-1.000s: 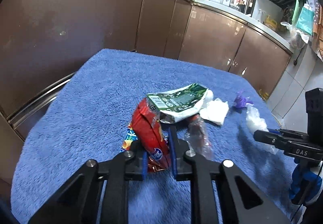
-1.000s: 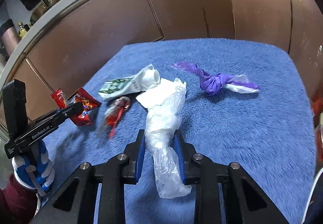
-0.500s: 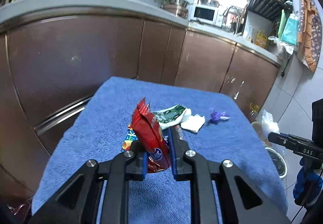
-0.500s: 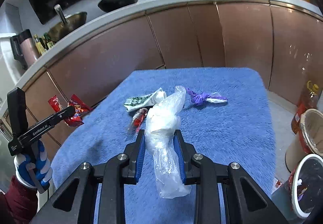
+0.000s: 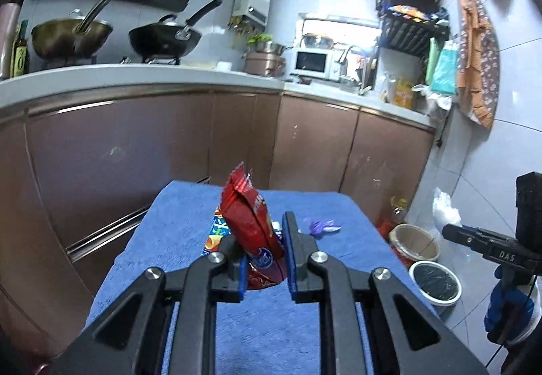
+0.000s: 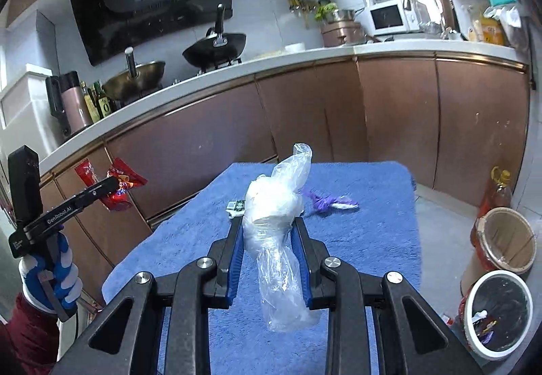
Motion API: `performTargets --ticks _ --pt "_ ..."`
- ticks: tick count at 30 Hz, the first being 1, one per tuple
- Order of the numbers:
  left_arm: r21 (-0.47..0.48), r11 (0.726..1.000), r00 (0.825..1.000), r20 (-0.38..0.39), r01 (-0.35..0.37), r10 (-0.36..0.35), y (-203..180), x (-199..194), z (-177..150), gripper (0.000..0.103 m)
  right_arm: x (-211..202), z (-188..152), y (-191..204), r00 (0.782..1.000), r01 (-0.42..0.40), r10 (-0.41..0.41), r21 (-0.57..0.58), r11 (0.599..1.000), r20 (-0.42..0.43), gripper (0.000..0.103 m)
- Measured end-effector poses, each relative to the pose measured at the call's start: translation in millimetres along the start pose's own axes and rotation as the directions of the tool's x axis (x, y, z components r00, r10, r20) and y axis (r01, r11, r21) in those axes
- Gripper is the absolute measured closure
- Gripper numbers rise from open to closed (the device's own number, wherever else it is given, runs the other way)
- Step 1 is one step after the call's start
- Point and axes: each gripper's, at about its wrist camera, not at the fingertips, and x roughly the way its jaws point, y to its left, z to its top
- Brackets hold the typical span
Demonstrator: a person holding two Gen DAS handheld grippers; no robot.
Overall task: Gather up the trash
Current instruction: 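Carry the wrapper and bag to the white-rimmed bin and open both tools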
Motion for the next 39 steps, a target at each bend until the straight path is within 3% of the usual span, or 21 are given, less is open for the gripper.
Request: performTargets --ticks 10,16,21,26,29,33,39 --pt "0.084 0.985 0.988 -0.045 0.153 -0.149 -77 33 19 0.087 -35 -8 -54 0.992 0.102 -0.109 0.112 0.988 0.057 0.077" --pt "0.176 0.944 0.955 -0.152 0.28 -0.255 -160 91 17 0.087 -45 -30 -119 0.975 0.199 -0.216 0.242 0.95 0.045 0.077" --pt "0.24 0.883 0.902 -0.266 0.403 -0.339 -242 148 5 0.087 -58 -50 -177 0.938 0.321 -0.346 0.334 0.886 0.014 0.077" --pt "0.28 0.801 0.825 -0.389 0.529 -0.409 -330 206 -20 0.087 -68 -79 -234 0.883 0.443 -0.465 0.418 0.793 -0.054 0.077" --pt "0.292 0.763 0.788 -0.444 0.577 -0.426 -376 238 -37 0.087 -68 -95 -265 0.852 0.503 -0.512 0.444 0.742 -0.111 0.077" --pt "0.27 0.742 0.746 -0.506 0.614 -0.433 -428 282 -57 0.087 -63 -109 -300 0.81 0.572 -0.559 0.445 0.689 -0.175 0.077" --pt "0.229 0.711 0.681 -0.577 0.665 -0.45 -488 328 -85 0.086 -56 -125 -334 0.767 0.63 -0.597 0.449 0.633 -0.235 0.076"
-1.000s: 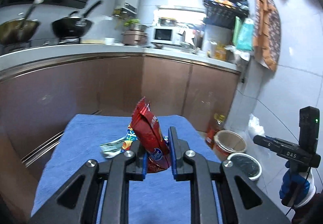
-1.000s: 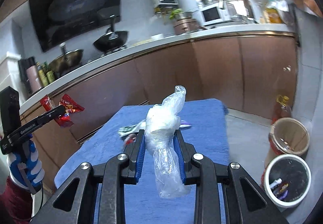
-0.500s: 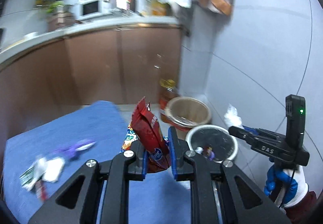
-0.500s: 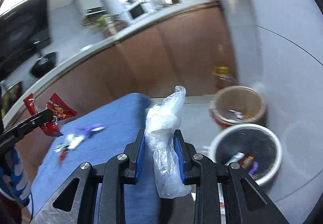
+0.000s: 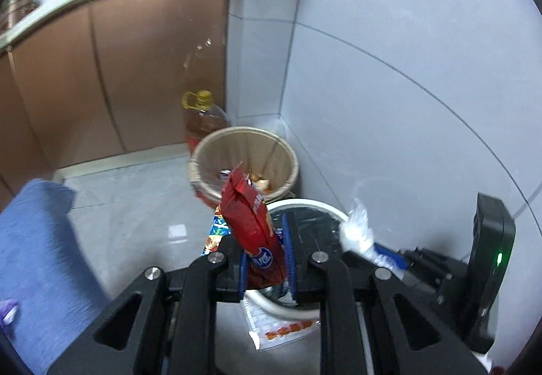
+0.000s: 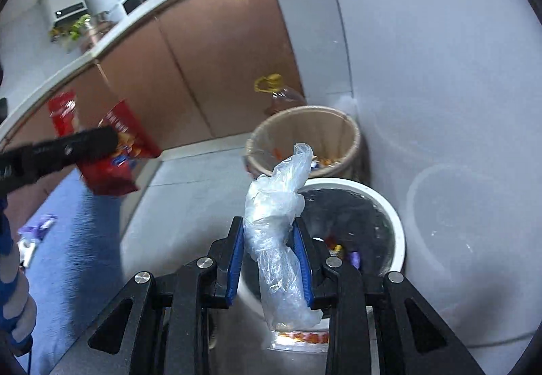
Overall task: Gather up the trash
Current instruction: 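Carry the wrapper and bag to the white-rimmed bin and open both tools, then move both open tools back over the remaining trash on the towel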
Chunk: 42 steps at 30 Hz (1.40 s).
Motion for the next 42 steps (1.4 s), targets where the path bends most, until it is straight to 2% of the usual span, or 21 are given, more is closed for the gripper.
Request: performTargets --ticks 8,10,12,18,20,22,30,36,42 --pt "-0.012 0.998 0.994 -0.089 0.056 -0.057 -24 64 7 0.082 28 -10 -21 0.997 0.06 -0.058 0.04 0.997 -0.049 0.075" --pt "-0.025 0.996 0.99 -0.111 0.08 -0.083 -27 74 6 0.071 29 -14 -24 0.996 0.073 -0.07 0.055 0.996 -0.053 0.069" --pt "-0.037 0.995 0.988 -0.12 0.096 -0.1 -26 78 5 0.069 28 -17 -25 0.995 0.087 -0.085 0.051 0.995 -0.052 0.059" --pt "-0.054 0.991 0.983 -0.132 0.122 -0.128 -26 77 3 0.068 20 -22 -26 0.993 0.107 -0.105 0.058 0.993 -0.049 0.056" --pt "-0.057 0.99 0.983 -0.125 0.13 -0.137 -26 70 4 0.065 18 -22 -25 0.993 0.107 -0.104 0.06 0.992 -0.047 0.052" --pt "-0.061 0.989 0.984 -0.109 0.132 -0.138 -26 64 6 0.056 14 -23 -20 0.994 0.105 -0.103 0.06 0.993 -0.042 0.048" --pt "-0.052 0.992 0.992 -0.041 0.118 -0.12 -22 17 2 0.056 -8 -16 -1 0.996 0.086 -0.086 0.043 0.995 -0.005 0.048" --pt "-0.088 0.995 0.998 0.051 0.048 -0.044 4 -41 -7 0.056 -38 -4 25 0.996 0.061 -0.061 0.002 0.998 0.063 0.042" --pt "-0.112 0.993 0.993 0.114 -0.03 0.043 31 -98 -26 0.056 -74 5 54 0.991 0.028 -0.021 -0.049 0.998 0.132 0.036"
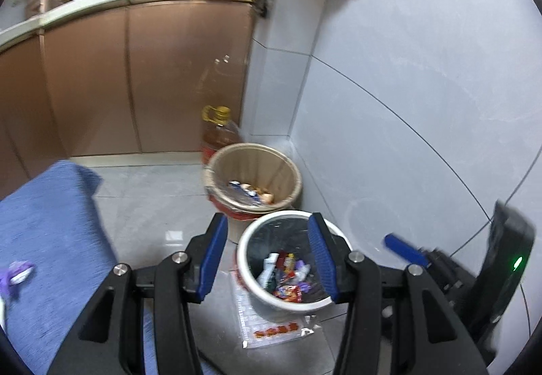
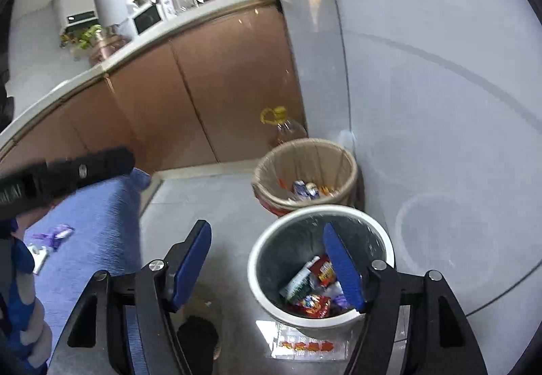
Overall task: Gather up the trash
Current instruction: 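Move both open tools back over the remaining trash on the towel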
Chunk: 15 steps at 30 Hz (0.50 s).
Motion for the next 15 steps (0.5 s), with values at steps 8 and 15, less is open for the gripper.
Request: performTargets --ticks 8,15 --pt "0.0 0.994 0.989 0.106 -0.109 0.108 24 -88 -25 0.055 -44 17 47 0.993 -0.071 0.078 -0.085 0.994 0.089 0.033" --pt "-0.002 0.977 0.956 0.208 -0.213 0.209 44 -162 -46 0.049 -73 28 90 0.975 -0.15 0.175 -0.172 0.974 0.137 0.029"
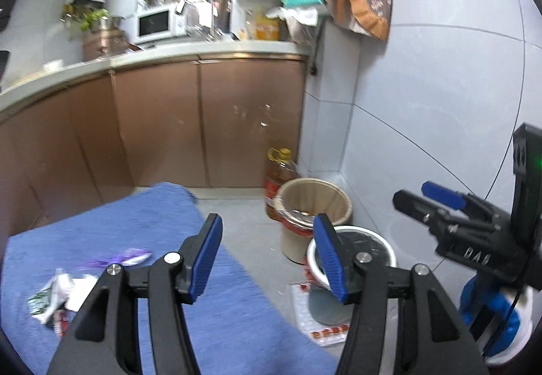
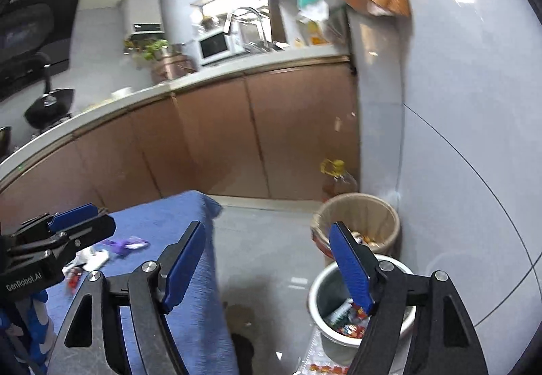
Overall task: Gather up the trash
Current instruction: 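Move both open tools back over the remaining trash on the towel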
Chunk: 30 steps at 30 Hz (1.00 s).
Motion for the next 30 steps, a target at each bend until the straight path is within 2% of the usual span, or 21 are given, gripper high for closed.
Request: performTargets --ticks 9,19,27,30 --pt "-0.066 0.996 0.996 0.07 -0.058 0.062 37 -62 -9 0.049 -11 6 42 0.996 -0.089 0.09 -0.07 0.994 0.014 0.028" --pt "-0.148 0.982 0.981 0.136 -0.115 0.135 83 -126 -31 0.047 -19 8 79 0.989 -0.146 0.148 -0.121 0.982 0.01 0.028" --pt "-0.237 0.943 0.958 0.115 -0.232 0.264 143 -165 -65 0.047 -18 6 108 0.979 -0.206 0.205 -0.158 0.966 -0.018 0.028" --pt "-0.286 0.914 0.942 0.089 -0.287 0.324 171 -179 -82 0.047 -14 3 121 0.973 -0.23 0.228 -0.17 0.958 -0.033 0.028"
